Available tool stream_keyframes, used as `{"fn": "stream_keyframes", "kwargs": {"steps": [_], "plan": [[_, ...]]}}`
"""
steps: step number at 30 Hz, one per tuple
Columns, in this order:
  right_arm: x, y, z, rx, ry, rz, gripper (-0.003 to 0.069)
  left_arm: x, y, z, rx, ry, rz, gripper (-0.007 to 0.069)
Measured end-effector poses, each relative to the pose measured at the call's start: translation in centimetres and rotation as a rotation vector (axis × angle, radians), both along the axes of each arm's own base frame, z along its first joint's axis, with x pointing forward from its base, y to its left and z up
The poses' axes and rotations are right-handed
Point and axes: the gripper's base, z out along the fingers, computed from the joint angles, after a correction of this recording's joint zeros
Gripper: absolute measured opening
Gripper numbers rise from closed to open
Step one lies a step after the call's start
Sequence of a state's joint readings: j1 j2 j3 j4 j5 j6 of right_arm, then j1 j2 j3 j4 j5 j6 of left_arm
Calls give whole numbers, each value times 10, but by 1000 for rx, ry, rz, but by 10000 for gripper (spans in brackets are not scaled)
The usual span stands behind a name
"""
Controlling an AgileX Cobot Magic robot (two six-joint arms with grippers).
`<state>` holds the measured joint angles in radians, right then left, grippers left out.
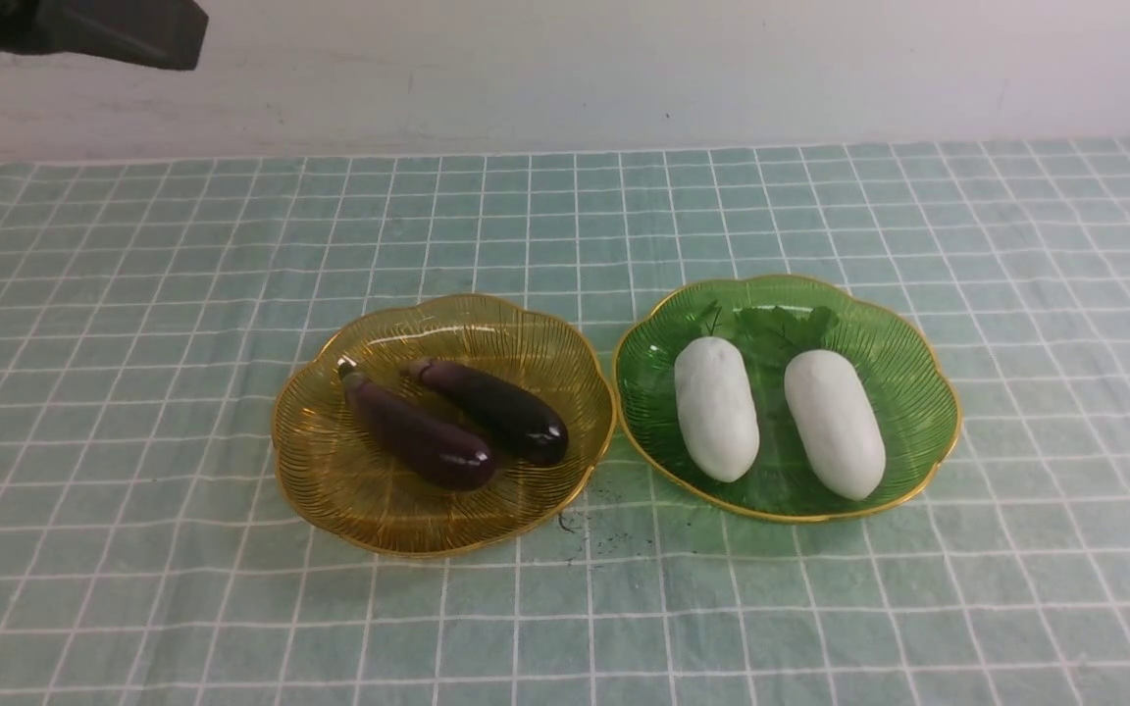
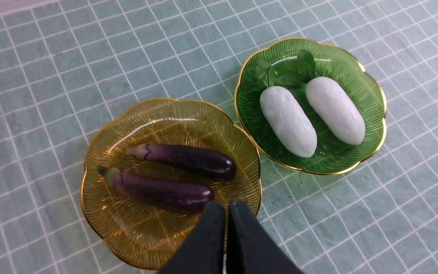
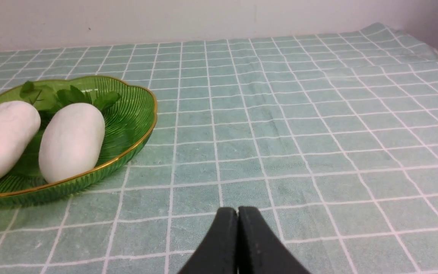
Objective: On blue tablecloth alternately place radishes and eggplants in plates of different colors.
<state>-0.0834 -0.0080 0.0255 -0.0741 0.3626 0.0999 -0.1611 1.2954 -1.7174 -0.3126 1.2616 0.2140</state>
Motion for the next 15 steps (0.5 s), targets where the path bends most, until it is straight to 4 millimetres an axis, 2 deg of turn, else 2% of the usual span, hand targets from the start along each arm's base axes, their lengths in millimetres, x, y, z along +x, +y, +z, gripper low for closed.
{"fn": "stream_keyframes", "kwargs": {"steps": [7, 15], "plan": [[0, 0, 0, 1, 0, 3, -15, -25, 4, 15, -11, -63, -2, -8], [0, 2, 0, 1, 1, 34, -15, -38, 6, 20, -13, -84, -5, -8]]}}
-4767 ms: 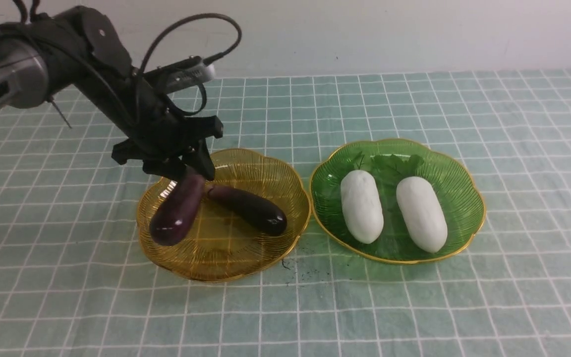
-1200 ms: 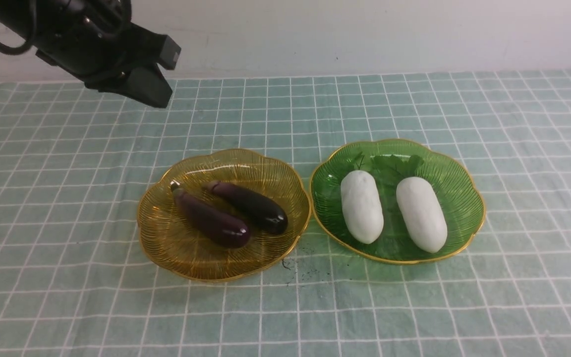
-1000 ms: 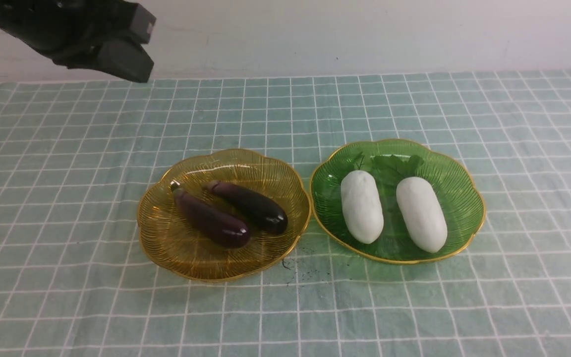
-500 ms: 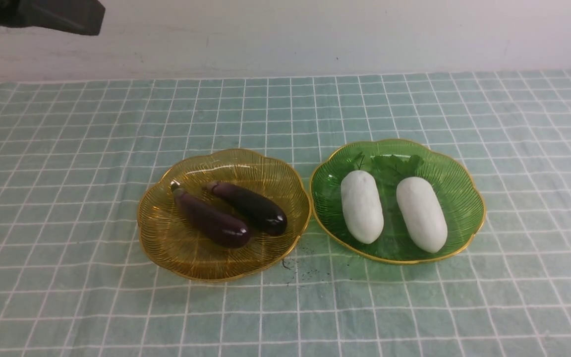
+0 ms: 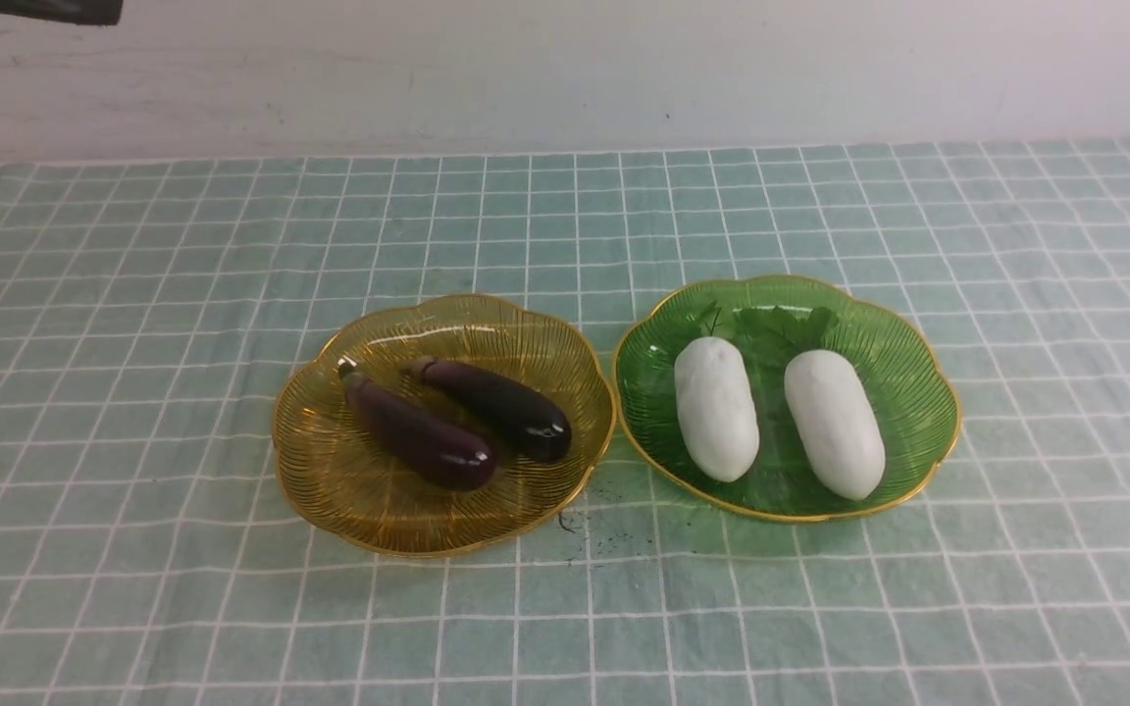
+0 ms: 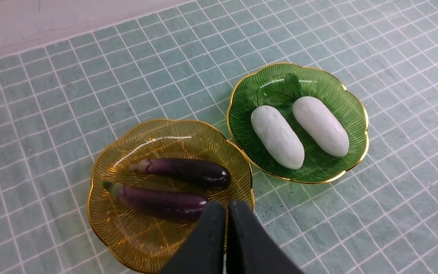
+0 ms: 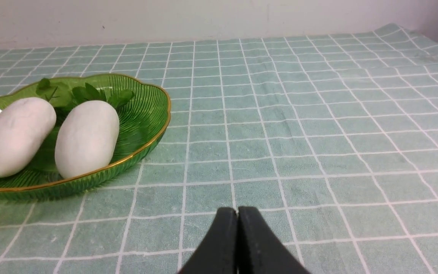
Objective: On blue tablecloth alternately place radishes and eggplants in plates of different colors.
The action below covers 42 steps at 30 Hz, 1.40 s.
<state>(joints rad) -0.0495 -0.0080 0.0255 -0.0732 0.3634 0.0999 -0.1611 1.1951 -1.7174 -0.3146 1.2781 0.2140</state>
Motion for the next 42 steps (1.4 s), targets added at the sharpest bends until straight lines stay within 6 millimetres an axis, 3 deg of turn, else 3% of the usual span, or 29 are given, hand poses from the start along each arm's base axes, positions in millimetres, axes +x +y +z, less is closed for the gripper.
{"fn": "stream_keyframes", "kwargs": {"steps": [5, 10, 15, 19, 23, 26, 29, 32, 36, 42], "plan": [[0, 0, 0, 0, 0, 1, -15, -12, 2, 6, -3, -30, 1, -8], [0, 0, 0, 0, 0, 1, -15, -42, 7, 13, -11, -87, 2, -8], [0, 0, 0, 0, 0, 1, -15, -80, 22, -8, 67, -100, 61, -8], [0, 0, 0, 0, 0, 1, -15, -114, 40, -40, 165, -96, 165, -8], [0, 0, 0, 0, 0, 1, -15, -156, 50, -92, 136, -83, 227, -8], [0, 0, 0, 0, 0, 1, -15, -187, 55, -130, 63, -217, 257, -8], [0, 0, 0, 0, 0, 1, -15, -204, 58, -152, -30, -349, 298, -8], [0, 0, 0, 0, 0, 1, -15, -208, 60, -167, -101, -500, 323, -8], [0, 0, 0, 2, 0, 1, -15, -198, 59, -177, -151, -620, 330, -8], [0, 0, 0, 3, 1, 1, -15, -180, 56, -197, -158, -634, 331, -8]]}}
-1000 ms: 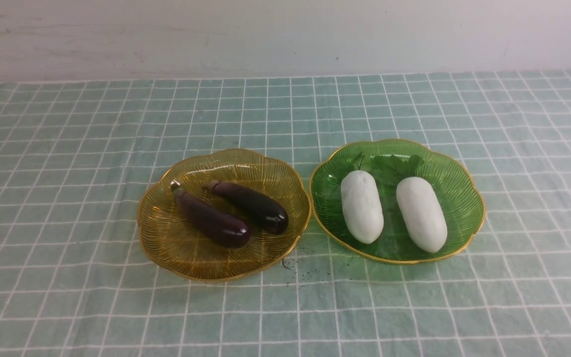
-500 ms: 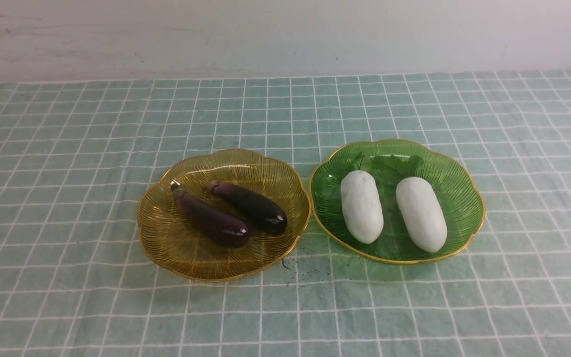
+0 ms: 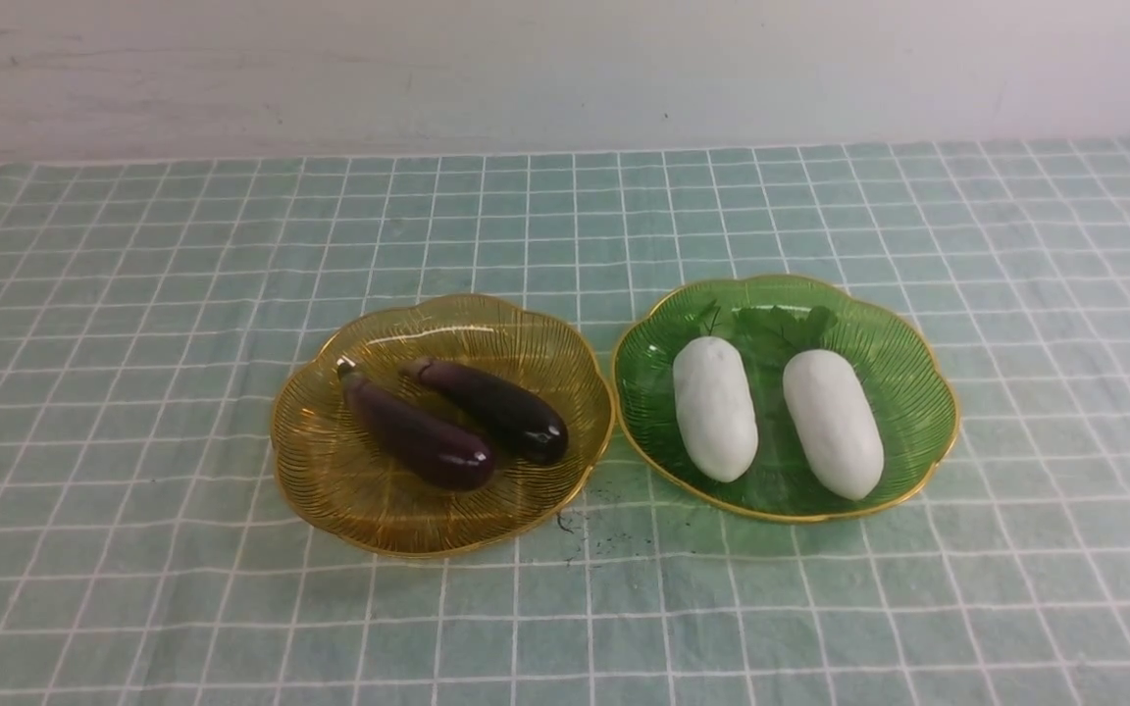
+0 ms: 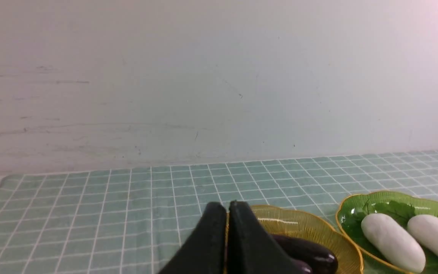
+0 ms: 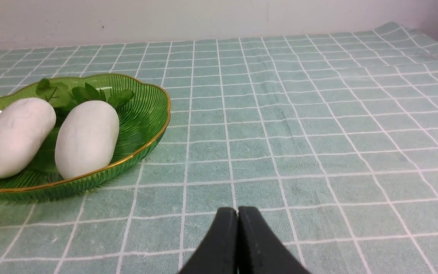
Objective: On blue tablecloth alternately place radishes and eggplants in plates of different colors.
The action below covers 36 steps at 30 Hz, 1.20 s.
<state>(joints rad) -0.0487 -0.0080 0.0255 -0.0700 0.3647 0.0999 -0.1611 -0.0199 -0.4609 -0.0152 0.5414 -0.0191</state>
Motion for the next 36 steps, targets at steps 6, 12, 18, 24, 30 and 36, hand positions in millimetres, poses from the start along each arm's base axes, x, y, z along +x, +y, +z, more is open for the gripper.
{"fn": "stream_keyframes", "kwargs": {"steps": [6, 12, 18, 24, 30, 36], "plan": [[0, 0, 0, 0, 0, 0, -15, 12, -2, -26, 17, 87, 0, -8], [0, 0, 0, 0, 0, 0, -15, 21, -3, -49, 34, 166, 1, -8], [0, 0, 0, 2, 0, 0, -15, 32, -5, -72, 25, 146, 1, -8], [0, 0, 0, 4, 0, -1, -15, 46, -5, -115, 22, 148, 44, -8], [0, 0, 0, 4, 0, -1, -15, 48, 0, -129, 18, 192, 144, -8], [0, 0, 0, 4, 0, -1, -15, 45, 1, -141, 29, 323, 156, -8]]}}
